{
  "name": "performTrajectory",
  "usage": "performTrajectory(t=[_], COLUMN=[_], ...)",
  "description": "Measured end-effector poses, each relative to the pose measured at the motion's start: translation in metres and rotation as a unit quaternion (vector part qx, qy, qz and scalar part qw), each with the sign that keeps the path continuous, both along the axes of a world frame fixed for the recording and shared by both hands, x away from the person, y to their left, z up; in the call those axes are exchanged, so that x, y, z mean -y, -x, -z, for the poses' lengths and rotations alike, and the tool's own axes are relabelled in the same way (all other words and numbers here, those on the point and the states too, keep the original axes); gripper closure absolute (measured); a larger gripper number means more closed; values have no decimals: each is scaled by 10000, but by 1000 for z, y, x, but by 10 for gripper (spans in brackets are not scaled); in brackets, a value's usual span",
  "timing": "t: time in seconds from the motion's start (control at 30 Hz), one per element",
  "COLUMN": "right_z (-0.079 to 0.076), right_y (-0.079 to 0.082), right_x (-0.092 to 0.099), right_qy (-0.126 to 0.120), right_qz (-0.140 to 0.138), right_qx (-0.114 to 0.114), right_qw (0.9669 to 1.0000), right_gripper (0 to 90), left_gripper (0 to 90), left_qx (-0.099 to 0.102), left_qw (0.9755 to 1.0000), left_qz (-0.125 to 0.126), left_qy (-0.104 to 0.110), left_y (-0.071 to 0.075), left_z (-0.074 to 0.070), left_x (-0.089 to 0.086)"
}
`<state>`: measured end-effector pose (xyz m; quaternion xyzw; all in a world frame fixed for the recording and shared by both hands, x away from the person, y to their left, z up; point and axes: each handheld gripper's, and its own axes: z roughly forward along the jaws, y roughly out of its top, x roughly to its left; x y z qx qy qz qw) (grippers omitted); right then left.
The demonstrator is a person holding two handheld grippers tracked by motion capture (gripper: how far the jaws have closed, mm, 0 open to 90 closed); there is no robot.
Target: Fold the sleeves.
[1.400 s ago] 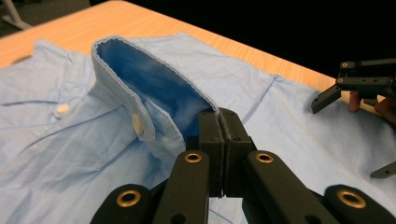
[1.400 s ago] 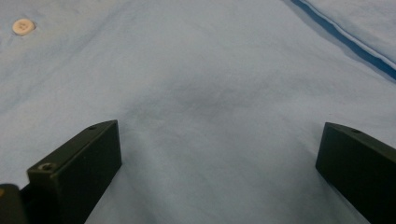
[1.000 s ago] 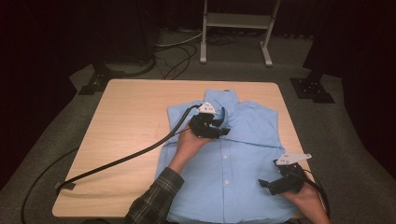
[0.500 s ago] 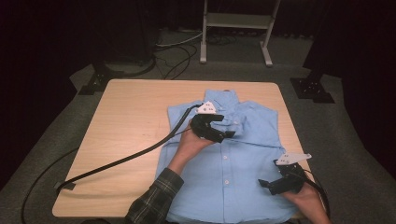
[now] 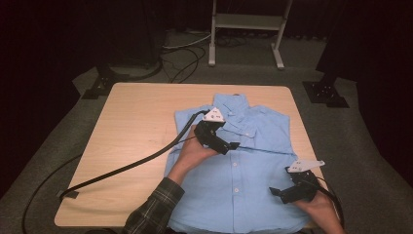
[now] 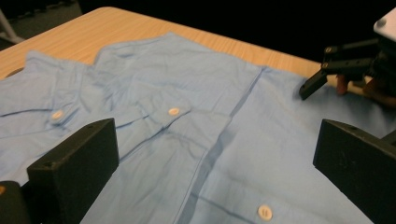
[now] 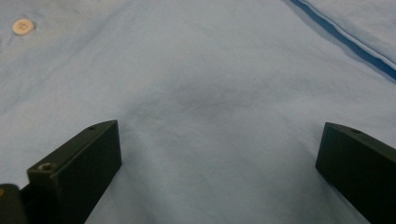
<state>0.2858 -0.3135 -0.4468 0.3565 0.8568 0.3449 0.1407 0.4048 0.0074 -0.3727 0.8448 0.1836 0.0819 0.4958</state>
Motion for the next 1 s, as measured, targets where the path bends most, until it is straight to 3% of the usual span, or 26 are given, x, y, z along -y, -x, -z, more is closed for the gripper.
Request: performTrajectory(t=[0.13, 0.47, 0.7, 0.77, 0.9, 1.0], right_z=[0, 0, 0, 0, 0, 0], right_y=[0, 0, 0, 0, 0, 0], right_x=[0, 0, 0, 0, 0, 0], right_qy=[2, 1, -8, -10, -4, -6], right_qz=[-9, 0, 13, 13, 11, 16], right_qx=[10, 2, -4, 0, 2, -4], right_qw=[10000, 10000, 10000, 10000, 10000, 10000], right_gripper=[0, 0, 0, 0, 0, 0], left_gripper=[0, 0, 0, 0, 0, 0], left_qx=[7, 122, 57, 73, -42, -114], left_qw=[9999, 9989, 9980, 9968, 9974, 9964], left_qz=[-87, -420, -584, -621, -598, -672], left_qy=[139, -166, -226, -506, -391, -511], left_y=[2, 12, 18, 22, 27, 27], left_z=[-1, 1, 6, 8, 15, 20], left_x=[-19, -68, -93, -99, -108, -116])
